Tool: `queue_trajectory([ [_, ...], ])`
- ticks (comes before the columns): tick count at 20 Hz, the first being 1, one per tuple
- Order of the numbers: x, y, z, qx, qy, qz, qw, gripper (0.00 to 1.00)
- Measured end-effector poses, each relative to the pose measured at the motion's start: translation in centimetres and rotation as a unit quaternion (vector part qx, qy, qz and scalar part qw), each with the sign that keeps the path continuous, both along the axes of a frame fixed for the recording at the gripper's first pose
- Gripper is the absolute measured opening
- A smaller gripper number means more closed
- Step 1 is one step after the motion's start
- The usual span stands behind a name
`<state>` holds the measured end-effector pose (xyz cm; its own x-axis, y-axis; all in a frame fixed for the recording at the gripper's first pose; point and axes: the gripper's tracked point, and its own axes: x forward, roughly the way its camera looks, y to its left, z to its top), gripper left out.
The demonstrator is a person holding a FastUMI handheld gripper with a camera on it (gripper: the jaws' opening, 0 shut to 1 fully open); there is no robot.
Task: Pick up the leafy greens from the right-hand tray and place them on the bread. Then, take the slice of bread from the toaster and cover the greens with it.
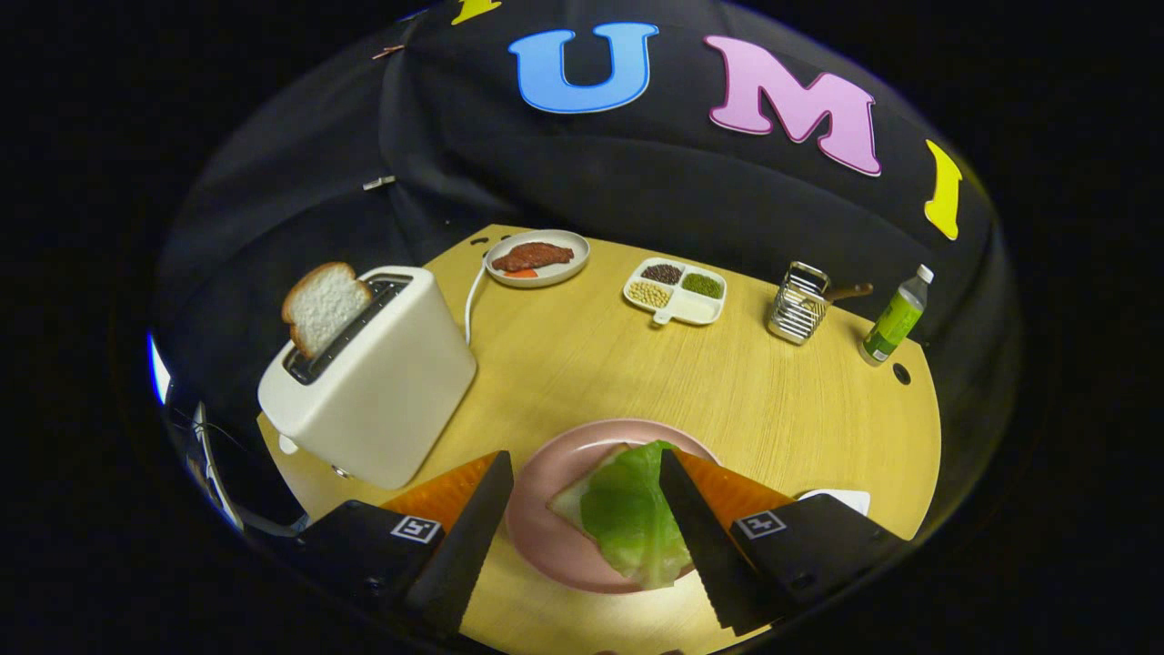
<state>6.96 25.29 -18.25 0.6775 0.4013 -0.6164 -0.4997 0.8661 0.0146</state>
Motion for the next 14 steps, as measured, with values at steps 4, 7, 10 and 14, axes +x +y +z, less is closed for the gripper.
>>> queue_trajectory([
  [4, 0.0, 4.1, 5.6, 0.030, -0.047, 0.028, 0.998, 1.00],
  [7, -0.5, 7.4, 8.4, 0.052, -0.057, 0.046, 0.996, 1.00],
  [10, -1.0, 11.1, 10.2, 0.075, -0.062, 0.063, 0.993, 1.00],
  [14, -1.8, 15.9, 10.9, 0.089, -0.061, 0.084, 0.991, 1.00],
])
